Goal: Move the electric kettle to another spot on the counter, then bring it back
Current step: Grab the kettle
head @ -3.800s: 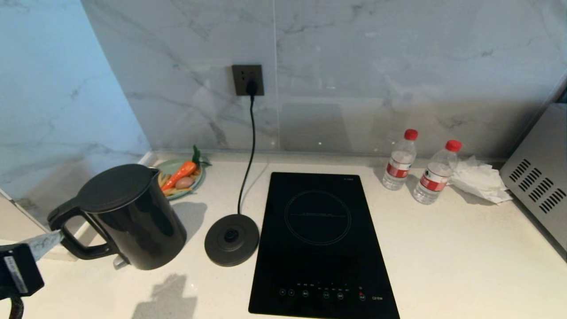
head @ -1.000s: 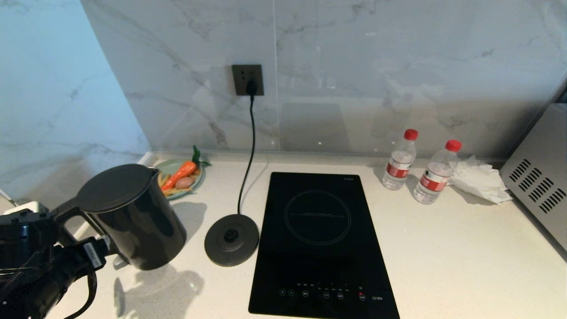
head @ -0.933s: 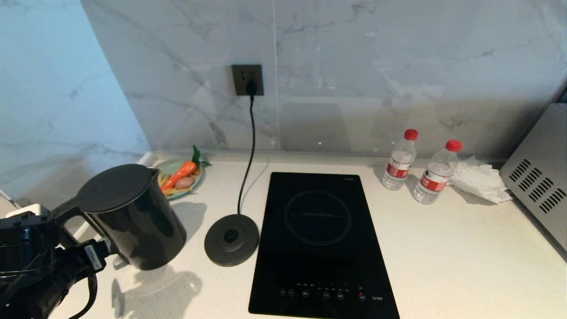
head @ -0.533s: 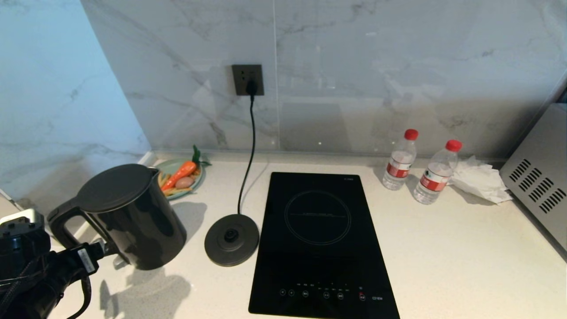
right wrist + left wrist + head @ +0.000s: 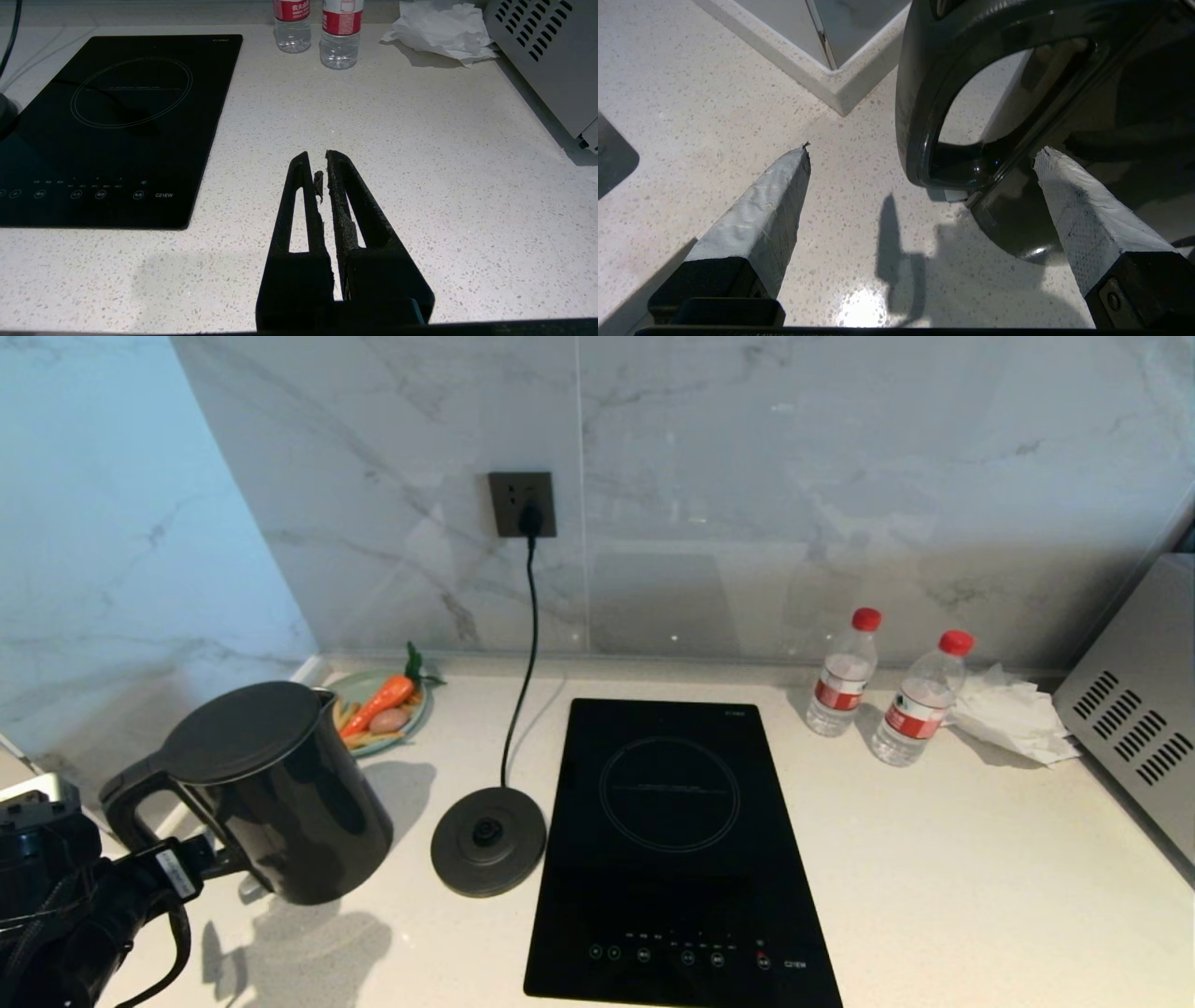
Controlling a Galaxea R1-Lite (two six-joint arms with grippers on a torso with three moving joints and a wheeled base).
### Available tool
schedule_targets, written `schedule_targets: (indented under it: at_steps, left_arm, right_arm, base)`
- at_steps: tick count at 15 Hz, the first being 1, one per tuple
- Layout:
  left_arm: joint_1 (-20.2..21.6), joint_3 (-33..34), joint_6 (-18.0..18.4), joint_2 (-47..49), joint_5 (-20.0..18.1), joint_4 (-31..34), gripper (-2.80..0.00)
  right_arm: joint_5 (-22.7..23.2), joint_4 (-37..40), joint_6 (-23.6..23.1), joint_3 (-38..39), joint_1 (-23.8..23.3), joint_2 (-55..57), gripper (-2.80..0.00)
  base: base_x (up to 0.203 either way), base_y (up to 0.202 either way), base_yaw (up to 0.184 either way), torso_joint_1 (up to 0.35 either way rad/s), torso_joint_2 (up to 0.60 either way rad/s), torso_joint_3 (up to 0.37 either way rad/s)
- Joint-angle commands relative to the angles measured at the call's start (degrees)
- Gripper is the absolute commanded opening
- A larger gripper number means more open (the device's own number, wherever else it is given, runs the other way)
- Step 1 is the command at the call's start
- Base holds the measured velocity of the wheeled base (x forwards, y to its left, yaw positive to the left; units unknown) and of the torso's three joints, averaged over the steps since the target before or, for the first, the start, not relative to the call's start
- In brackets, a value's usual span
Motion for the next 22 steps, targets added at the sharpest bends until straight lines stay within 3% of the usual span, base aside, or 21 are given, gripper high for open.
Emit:
schedule_targets:
  at_steps: [1,6,12,22]
  left_arm:
    - [0.7,1.39,0.08,3.91,0.15,-4.89,0.0]
    - [1.2,1.48,0.68,3.92,0.06,-6.22,0.0]
    - [6.53,0.96,3.84,2.95,-2.74,-8.05,0.0]
    - [5.89,-1.69,4.36,5.79,-2.74,-8.06,0.0]
  right_arm:
    - [0.0,-0.01,-0.05,-0.01,0.0,0.0,-2.8]
    - [-0.04,0.0,-0.05,-0.01,-0.04,0.0,-2.8]
    - [0.0,0.0,-0.05,-0.01,-0.03,0.0,-2.8]
    - [0.0,0.0,-0.05,-0.01,-0.02,0.0,-2.8]
  base:
    - [0.0,0.0,0.0,0.0,0.0,0.0]
    - [0.0,0.0,0.0,0.0,0.0,0.0]
    - [0.0,0.0,0.0,0.0,0.0,0.0]
    - [0.0,0.0,0.0,0.0,0.0,0.0]
